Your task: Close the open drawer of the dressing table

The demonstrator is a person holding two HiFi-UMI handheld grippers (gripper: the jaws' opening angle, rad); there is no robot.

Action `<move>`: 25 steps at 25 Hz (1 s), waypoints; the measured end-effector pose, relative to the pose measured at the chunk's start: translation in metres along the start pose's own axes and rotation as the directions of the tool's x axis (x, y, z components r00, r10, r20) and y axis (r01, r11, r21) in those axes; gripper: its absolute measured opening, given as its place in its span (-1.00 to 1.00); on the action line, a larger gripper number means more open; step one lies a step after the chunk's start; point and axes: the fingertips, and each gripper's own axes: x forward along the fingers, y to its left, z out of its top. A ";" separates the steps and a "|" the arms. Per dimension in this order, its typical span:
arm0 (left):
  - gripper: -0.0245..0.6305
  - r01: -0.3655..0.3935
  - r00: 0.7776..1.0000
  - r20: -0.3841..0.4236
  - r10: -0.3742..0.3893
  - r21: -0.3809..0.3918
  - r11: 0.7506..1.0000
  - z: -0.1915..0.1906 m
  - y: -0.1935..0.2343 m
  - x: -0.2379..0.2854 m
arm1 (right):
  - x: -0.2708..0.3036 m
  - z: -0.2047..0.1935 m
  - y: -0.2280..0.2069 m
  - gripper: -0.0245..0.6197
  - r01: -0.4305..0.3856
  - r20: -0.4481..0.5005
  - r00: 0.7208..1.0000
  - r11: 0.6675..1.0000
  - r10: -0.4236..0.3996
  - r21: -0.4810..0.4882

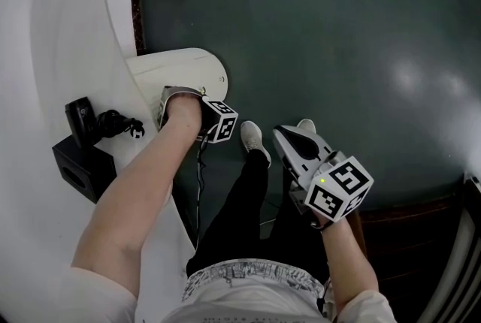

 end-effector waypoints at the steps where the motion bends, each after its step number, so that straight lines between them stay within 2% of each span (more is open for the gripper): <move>1: -0.53 0.009 1.000 -0.014 -0.009 0.000 1.000 -0.003 -0.001 0.003 | 0.001 0.000 0.002 -0.90 -0.001 -0.001 1.000 1.000 0.001 -0.001; 8: -0.52 0.028 1.000 -0.005 -0.028 -0.024 0.999 0.000 0.000 0.003 | 0.005 -0.005 0.008 -0.90 0.001 -0.016 1.000 1.000 -0.001 -0.010; 11: -0.52 0.009 1.000 -0.015 -0.009 -0.011 1.000 -0.002 0.001 0.004 | 0.008 -0.004 0.015 -0.90 0.001 -0.015 1.000 1.000 -0.001 -0.023; 13: -0.44 -0.019 1.000 -0.013 0.019 0.001 1.000 -0.003 0.003 0.004 | 0.010 -0.002 0.022 -0.90 0.001 -0.013 1.000 0.999 -0.001 -0.033; 14: -0.36 -0.034 0.999 0.011 0.034 -0.008 0.999 0.001 0.005 0.001 | 0.010 -0.001 0.025 -0.90 0.004 -0.012 1.000 0.999 -0.005 -0.039; 16: -0.34 -0.060 0.994 0.093 0.064 -0.047 0.997 0.016 0.013 -0.012 | 0.005 0.004 0.028 -0.90 0.016 -0.010 1.000 0.998 -0.016 -0.055; 18: -0.34 -0.107 0.977 0.178 0.119 -0.074 0.991 0.031 0.022 -0.032 | 0.000 0.007 0.031 -0.90 0.026 -0.006 1.000 0.997 -0.026 -0.067; 20: -0.35 -0.179 0.935 0.291 0.204 -0.111 0.978 0.047 0.032 -0.061 | -0.004 0.012 0.033 -0.90 0.039 0.002 0.999 0.996 -0.039 -0.077; 21: -0.34 -0.210 0.902 0.355 0.247 -0.140 0.968 0.056 0.036 -0.079 | -0.006 0.015 0.034 -0.90 0.046 0.008 0.999 0.995 -0.045 -0.083; 23: -0.34 -0.263 0.819 0.468 0.332 -0.209 0.942 0.065 0.041 -0.115 | -0.011 0.022 0.038 -0.90 0.059 0.023 0.998 0.993 -0.057 -0.100; 25: -0.35 -0.301 0.732 0.544 0.411 -0.283 0.911 0.064 0.041 -0.148 | -0.017 0.033 0.047 -0.90 0.069 0.037 0.997 0.990 -0.065 -0.125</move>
